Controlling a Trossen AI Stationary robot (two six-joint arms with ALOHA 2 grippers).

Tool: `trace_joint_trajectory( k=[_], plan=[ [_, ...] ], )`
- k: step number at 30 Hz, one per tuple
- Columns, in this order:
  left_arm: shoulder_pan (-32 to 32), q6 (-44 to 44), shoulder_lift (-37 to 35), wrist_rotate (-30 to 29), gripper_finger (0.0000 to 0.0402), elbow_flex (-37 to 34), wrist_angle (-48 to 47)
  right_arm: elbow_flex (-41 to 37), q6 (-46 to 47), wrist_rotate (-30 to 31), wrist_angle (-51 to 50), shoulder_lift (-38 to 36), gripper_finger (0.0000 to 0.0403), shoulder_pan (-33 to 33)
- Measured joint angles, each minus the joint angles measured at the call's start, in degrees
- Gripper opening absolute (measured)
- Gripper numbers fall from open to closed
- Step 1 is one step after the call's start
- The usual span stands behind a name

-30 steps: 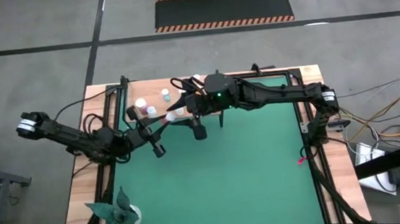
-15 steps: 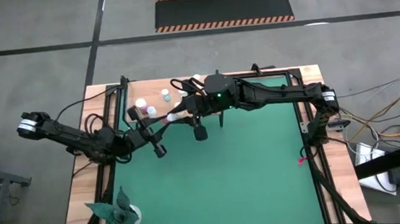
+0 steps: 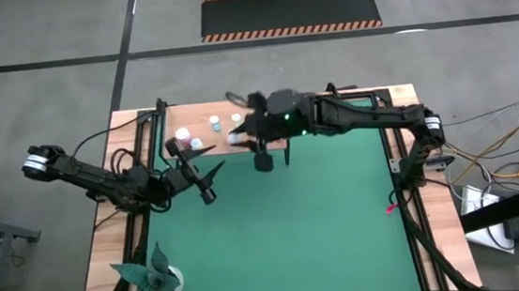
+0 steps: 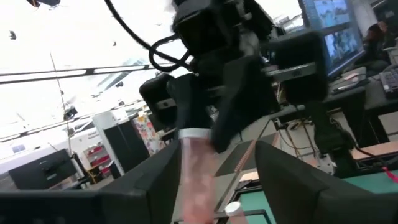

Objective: Pick and place medicine bottles onto shelf by color
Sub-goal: Put the pink pill bottle on the shelf

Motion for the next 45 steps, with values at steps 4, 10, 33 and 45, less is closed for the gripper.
trace_joint_trajectory(
  k=[4,10,33,45],
  plan=[
    [0.0,0.15,-0.44,-1.27,0.0193,-0.04,0.04,0.08,1.25,1.2,-5.88,-2.02,0.011,-3.26],
    [0.0,0.17,-0.69,-1.39,0.0194,-0.04,0.03,0.09,2.37,-1.56,-14.08,-3.33,0.011,-10.59],
    [0.02,0.35,-0.69,-1.39,0.0194,-0.04,0.09,-9.01,-2.24,-14.98,-20.52,-2.59,0.011,-26.41],
    [0.02,0.33,-0.69,-1.39,0.0194,-0.07,0.09,-13.45,-2.28,-14.52,-16.93,-2.59,0.0111,-26.96]
  ],
)
